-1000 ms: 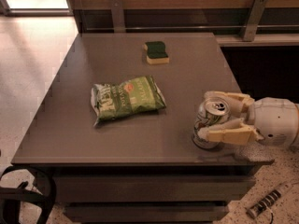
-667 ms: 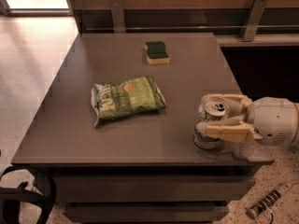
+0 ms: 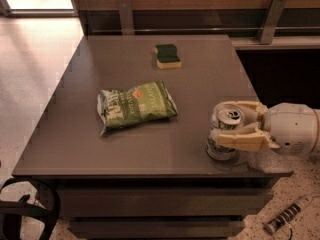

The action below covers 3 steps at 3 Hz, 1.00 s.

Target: Move 7up can near sponge

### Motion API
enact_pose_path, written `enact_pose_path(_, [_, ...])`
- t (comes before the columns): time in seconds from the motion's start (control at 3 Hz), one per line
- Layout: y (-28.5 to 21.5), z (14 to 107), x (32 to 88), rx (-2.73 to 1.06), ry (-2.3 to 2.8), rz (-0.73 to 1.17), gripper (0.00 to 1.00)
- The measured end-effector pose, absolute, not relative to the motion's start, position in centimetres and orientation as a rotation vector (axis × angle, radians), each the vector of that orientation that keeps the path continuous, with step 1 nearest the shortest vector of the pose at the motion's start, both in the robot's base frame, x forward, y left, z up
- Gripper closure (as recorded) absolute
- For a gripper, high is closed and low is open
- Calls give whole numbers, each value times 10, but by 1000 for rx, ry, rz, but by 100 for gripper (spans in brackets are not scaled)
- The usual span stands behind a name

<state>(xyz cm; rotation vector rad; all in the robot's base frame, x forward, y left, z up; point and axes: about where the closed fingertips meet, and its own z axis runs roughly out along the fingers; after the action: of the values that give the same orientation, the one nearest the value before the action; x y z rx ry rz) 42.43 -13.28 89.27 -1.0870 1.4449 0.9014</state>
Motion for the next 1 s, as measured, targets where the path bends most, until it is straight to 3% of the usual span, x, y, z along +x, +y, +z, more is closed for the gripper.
enact_pose_path(0.67, [-150,917,449,-997,1490,901,100])
enact_pose_path(1.0, [-191,954,518,-857,1570,863,100])
